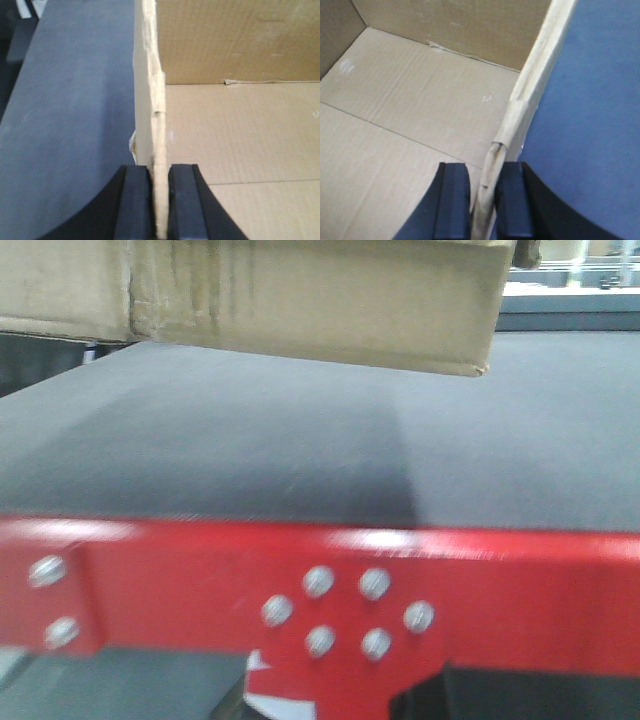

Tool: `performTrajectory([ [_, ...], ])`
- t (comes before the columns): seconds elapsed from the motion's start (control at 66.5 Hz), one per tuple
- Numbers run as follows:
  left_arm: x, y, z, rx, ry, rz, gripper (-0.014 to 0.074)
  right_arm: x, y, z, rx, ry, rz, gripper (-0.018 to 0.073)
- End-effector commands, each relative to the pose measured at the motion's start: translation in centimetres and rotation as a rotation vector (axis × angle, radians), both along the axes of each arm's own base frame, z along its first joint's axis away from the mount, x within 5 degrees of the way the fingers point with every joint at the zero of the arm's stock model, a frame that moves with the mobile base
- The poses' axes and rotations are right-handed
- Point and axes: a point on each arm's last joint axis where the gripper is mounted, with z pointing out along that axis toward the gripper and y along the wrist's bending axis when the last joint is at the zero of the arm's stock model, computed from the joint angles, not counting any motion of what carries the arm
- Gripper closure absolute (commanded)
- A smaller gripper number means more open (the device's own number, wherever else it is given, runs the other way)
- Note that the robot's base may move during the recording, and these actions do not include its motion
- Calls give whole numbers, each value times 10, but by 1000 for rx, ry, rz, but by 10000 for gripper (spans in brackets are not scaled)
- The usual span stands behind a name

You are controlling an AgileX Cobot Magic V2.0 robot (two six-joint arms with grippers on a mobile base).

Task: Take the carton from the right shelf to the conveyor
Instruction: 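Lower the held carton onto the grey conveyor belt with both grippers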

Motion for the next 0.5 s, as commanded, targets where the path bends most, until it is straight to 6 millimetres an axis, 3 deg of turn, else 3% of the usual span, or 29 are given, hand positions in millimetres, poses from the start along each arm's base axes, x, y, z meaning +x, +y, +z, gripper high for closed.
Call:
performTrajectory([
  [0.0, -1, -4, 8, -42, -74, -32, 605, -4, 4, 8, 54, -43, 43, 627],
  [0.481, 0, -4, 8, -42, -72, -32, 605, -4, 4, 8, 54, -43, 43, 627],
])
